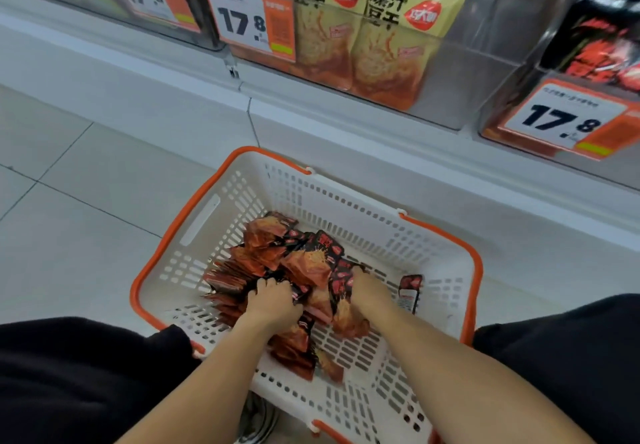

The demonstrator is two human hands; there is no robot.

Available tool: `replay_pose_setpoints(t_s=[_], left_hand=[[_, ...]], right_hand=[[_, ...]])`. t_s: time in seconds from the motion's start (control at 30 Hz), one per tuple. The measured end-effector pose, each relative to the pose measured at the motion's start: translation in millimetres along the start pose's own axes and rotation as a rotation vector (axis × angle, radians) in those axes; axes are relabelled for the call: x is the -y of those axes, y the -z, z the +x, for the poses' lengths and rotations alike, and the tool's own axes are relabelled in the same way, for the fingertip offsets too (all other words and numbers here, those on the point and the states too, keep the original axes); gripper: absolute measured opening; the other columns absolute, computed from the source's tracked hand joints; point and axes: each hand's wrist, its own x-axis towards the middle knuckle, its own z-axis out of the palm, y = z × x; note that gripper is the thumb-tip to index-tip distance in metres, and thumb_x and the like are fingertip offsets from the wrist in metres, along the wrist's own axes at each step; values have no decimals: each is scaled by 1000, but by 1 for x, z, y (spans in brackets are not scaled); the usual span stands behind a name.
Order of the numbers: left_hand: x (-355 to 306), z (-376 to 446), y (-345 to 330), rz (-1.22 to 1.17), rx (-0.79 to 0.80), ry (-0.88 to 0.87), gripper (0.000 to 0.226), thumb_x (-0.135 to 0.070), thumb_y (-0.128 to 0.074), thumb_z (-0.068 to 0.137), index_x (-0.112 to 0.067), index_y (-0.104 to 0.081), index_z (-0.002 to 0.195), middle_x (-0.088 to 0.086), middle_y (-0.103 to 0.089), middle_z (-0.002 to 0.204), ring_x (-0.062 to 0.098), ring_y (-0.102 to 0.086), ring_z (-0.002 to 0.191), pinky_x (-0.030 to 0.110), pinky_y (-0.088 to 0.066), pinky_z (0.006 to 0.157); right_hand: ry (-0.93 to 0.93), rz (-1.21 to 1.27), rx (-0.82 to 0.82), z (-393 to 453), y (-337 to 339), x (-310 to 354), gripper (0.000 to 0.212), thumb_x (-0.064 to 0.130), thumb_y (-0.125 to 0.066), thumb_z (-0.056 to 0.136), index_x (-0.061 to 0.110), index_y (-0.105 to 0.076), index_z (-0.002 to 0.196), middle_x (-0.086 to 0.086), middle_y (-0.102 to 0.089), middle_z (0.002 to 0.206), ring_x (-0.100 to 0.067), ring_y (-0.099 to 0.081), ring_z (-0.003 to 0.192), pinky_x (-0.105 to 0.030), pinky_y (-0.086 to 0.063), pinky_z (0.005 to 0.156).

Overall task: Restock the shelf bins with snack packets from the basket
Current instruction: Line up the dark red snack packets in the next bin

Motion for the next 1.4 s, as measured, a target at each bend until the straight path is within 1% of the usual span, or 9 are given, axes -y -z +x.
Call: replay_pose_setpoints(t_s=[0.13,0.27,0.47,0.63,0.7,0.8,0.93,1.07,1.4], left_hand=[[-24,-11,30,-210,-5,-118,34,-44,-59,94,-12,-56,104,5,-62,104,22,-60,98,35,-50,81],[-71,-35,70,-445,-53,-321,19,-31,-64,94,-12,-61,97,-1,-68,89,16,-63,83,28,-48,71],[-139,-81,122,-1041,-190,-632,8,-12,-64,96,-4,-65,96,10,-74,83,22,-71,79,33,-56,75],[-183,-127,146,-1021,-488,-837,9,-10,-67,93,-18,-68,90,-6,-72,77,10,-66,74,20,-51,72],[-198,-149,152,-998,-613,-882,8,-14,-66,94,-22,-67,96,-13,-72,90,4,-66,86,15,-49,77],[-218,-173,166,-903,-900,-935,17,-17,-64,95,-31,-60,105,-20,-63,106,2,-58,104,12,-43,86],[-245,-165,189,-602,-1115,-1023,53,-14,-66,92,-12,-45,141,1,-47,140,16,-42,134,27,-37,110],[-267,-140,190,-339,-1204,-877,78,-24,-65,91,1,-25,153,17,-24,159,31,-21,148,55,-30,116],[-265,-128,172,-117,-1287,-761,91,-13,-66,79,0,-19,155,15,-12,165,27,-12,153,50,-24,119]], right_hand=[[122,-204,82,-21,50,6,60,7,-62,89,10,-38,143,-17,-61,123,-33,-63,104,-34,-47,72],[272,-135,99,-60,140,1,60,17,-71,90,20,-42,142,-14,-58,129,-32,-65,103,-39,-56,84],[436,-73,-391,-170,257,-44,27,25,-60,97,17,-50,120,4,-54,103,-20,-56,94,-30,-37,66],[547,221,-610,-237,272,-89,9,31,-56,100,24,-55,105,15,-63,90,-1,-62,72,-31,-53,71],[591,240,-798,-254,280,-104,6,29,-55,101,26,-56,106,10,-69,87,-8,-65,75,-42,-53,73],[658,374,-1184,-275,297,-121,19,25,-54,102,41,-47,98,14,-68,83,-12,-65,71,-33,-52,69],[648,462,-1518,-279,320,-149,19,28,-50,103,45,-44,100,7,-60,78,-26,-59,66,-48,-47,62],[516,421,-1530,-257,336,-174,12,25,-51,103,17,-52,112,7,-56,76,-15,-51,65,-40,-43,64],[355,292,-1256,-207,354,-174,17,19,-66,94,12,-63,109,-4,-68,96,-24,-60,70,-31,-45,71]])
